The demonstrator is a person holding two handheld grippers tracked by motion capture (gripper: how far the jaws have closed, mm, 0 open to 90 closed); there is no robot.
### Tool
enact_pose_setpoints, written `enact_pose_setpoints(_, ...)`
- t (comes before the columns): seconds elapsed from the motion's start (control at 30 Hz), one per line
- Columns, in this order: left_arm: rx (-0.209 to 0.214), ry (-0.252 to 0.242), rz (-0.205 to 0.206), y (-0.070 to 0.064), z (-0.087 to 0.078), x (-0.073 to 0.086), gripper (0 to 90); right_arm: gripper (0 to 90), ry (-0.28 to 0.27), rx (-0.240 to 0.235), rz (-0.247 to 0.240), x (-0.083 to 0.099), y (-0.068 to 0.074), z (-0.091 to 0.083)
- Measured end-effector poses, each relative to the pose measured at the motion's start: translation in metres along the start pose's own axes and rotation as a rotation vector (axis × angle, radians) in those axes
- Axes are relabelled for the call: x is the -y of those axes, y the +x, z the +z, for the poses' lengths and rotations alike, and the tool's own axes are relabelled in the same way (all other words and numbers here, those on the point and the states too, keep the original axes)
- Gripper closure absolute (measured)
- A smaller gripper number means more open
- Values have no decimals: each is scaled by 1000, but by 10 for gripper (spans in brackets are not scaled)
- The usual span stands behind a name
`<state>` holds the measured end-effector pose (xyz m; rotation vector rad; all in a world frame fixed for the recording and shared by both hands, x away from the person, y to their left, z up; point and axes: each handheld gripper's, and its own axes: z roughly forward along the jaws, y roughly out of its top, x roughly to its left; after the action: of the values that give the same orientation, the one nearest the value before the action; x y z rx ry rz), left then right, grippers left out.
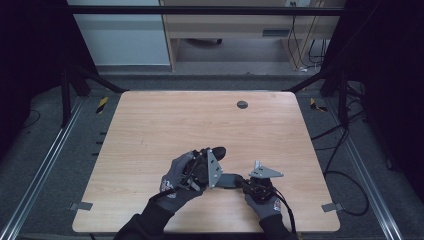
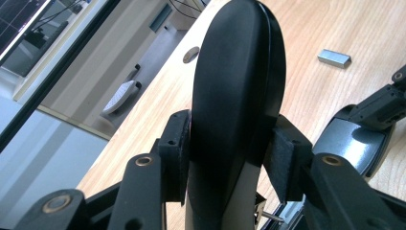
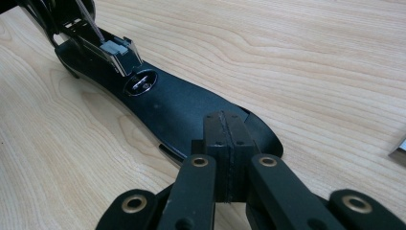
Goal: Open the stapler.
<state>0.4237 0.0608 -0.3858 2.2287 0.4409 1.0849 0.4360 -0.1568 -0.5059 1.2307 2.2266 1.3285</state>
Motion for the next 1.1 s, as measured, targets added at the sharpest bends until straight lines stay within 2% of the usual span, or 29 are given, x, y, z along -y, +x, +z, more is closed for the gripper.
enact_pose_setpoints(0.13,-6,-17,-39,8,-7,4,562,900,1,2,0,0,0,0)
enact_pose_setpoints(0.43,-9,-45,-92,20,-16,11,568,900,3,-1,2,0,0,0)
enact_pose_setpoints(0.67,4,-44,-109,26,-19,13,569,900,-2,-10,17,0,-2,0)
enact_pose_setpoints(0.87,-8,-64,-122,25,-22,16,571,900,-3,-4,1,1,0,0)
enact_pose_setpoints(1.1,-9,-77,-151,31,-27,21,574,900,1,-7,-3,0,0,0)
